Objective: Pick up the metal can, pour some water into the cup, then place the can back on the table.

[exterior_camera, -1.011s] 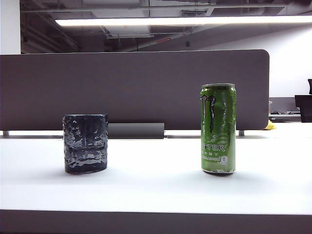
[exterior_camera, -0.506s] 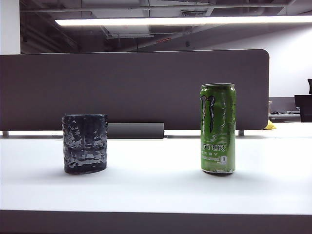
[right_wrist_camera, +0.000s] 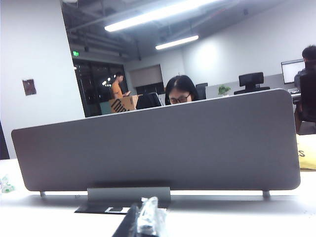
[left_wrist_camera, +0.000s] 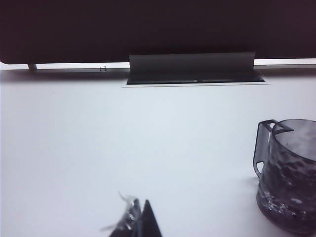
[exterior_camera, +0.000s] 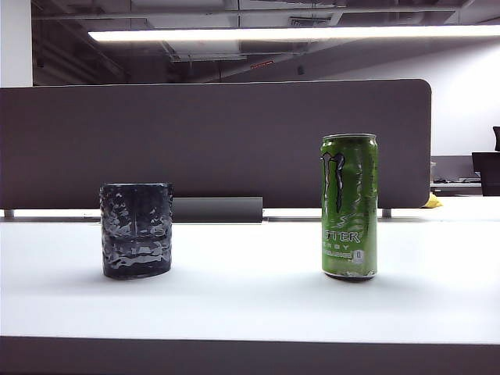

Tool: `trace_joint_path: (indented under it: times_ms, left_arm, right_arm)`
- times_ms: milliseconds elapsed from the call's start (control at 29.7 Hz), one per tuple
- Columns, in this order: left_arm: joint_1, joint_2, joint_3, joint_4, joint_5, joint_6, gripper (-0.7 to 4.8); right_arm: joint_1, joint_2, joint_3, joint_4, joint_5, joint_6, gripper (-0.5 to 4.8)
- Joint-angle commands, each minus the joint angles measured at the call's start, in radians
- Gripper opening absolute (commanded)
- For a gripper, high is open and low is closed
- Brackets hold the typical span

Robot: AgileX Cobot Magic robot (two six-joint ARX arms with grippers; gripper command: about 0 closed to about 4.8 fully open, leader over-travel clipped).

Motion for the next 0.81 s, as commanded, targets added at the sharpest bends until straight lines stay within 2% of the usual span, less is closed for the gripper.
trace_joint_path:
  times_ms: [34,303,371,438,573,708,742,809]
  left_arm:
    - [-0.002,0.001,0.002,0.014,0.004,0.000,-0.05]
    - [-0.003,0.001,0.002,0.013,0.004,0.000,-0.05]
    - [-0.003,0.001,0.002,0.013,0.004,0.000,-0.05]
    - [-0.003,0.001,0.002,0.013,0.004,0.000,-0.05]
    - [-0.003,0.001,0.002,0.013,0.004,0.000,-0.05]
    - [-0.002,0.001,0.001,0.014,0.003,0.000,-0.05]
    - [-0.002,0.001,0.001,0.013,0.003,0.000,-0.05]
    - [-0.003,0.001,0.002,0.013,0.005,0.000,-0.05]
  right_arm:
    - [0.001,-0.004,0.002,-0.019,0.000,-0.001,-0.05]
    - [-0.006,-0.004,-0.003,-0.141,0.046,-0.151,-0.05]
    - [-0.061,-0.004,-0.021,-0.149,0.042,-0.152,-0.05]
    - [-0.157,-0.004,-0.046,-0.150,-0.028,-0.120,-0.05]
    - [-0.430,-0.002,-0.124,-0.150,-0.305,-0.024,-0.05]
    - [-0.657,-0.004,-0.200,-0.138,-0.546,0.006,-0.05]
    - [-0.668,-0.004,-0.217,-0.135,-0.552,0.002,-0.06]
    - [-0.659,-0.009,-0.246,-0.135,-0.489,-0.003,-0.06]
